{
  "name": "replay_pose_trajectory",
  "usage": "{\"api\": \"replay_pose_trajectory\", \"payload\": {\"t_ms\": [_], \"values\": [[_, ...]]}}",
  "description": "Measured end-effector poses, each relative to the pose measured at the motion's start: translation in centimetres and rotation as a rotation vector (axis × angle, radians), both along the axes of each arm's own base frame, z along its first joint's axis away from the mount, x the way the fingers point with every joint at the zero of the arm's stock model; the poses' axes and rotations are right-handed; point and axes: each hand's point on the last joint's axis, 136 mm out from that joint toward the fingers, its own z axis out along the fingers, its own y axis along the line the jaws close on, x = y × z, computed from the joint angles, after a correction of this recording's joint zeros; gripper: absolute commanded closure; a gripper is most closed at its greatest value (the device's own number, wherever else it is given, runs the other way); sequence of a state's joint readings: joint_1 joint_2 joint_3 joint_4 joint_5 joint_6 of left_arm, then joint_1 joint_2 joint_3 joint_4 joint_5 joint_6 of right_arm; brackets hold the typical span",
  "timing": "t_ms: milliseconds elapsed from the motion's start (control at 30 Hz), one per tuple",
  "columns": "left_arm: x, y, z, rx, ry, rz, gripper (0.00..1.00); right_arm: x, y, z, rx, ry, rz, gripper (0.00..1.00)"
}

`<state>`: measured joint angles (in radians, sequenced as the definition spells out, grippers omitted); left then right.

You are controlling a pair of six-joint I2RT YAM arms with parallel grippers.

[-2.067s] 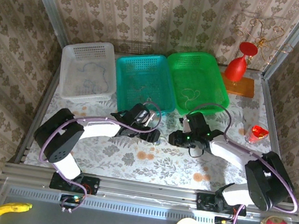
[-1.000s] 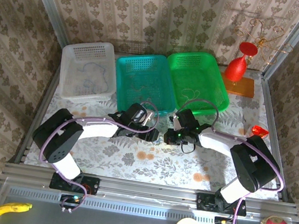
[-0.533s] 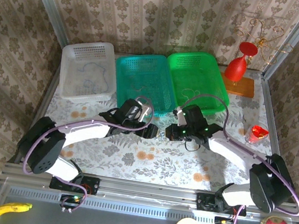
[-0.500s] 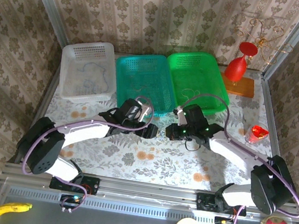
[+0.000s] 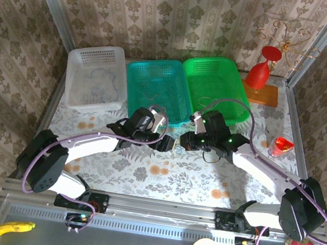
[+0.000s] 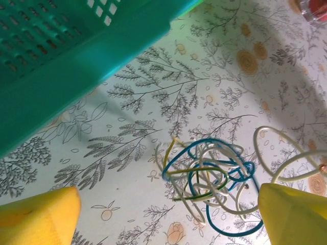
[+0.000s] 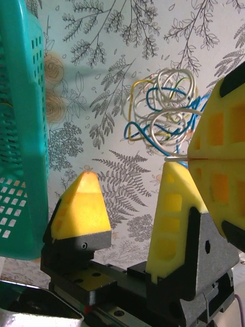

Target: Untangle the cables

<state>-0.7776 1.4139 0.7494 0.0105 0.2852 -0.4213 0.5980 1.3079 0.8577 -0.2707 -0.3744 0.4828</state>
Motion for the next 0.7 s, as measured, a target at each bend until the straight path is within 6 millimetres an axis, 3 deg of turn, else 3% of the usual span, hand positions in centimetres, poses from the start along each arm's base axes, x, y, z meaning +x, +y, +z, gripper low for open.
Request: {"api": "replay_pose_trajectory", "payload": {"t_ms": [267, 467, 567, 700], "values": [[-0.2, -1.1, 0.7, -0.055, -0.029, -0.033, 0.08, -0.2, 0.4, 0.7, -0.003, 0.007, 0.003, 1.0], [-0.2, -1.7, -0.5, -0.076, -0.022, -0.052, 0.15, -0.2, 0.1, 1.2, -0.026, 0.011, -0.012, 1.0], [-0.6, -1.6, -2.5, -0.057, 0.004, -0.057, 0.2, -0.1, 0.6, 3.5, 0.009, -0.032, -0.005, 1.0], [-1.2, -1.0, -4.7, -0.031, 0.041, -0.056, 0.27, 0.2, 1.1, 8.1, 0.087, -0.119, -0.004, 1.0]]}}
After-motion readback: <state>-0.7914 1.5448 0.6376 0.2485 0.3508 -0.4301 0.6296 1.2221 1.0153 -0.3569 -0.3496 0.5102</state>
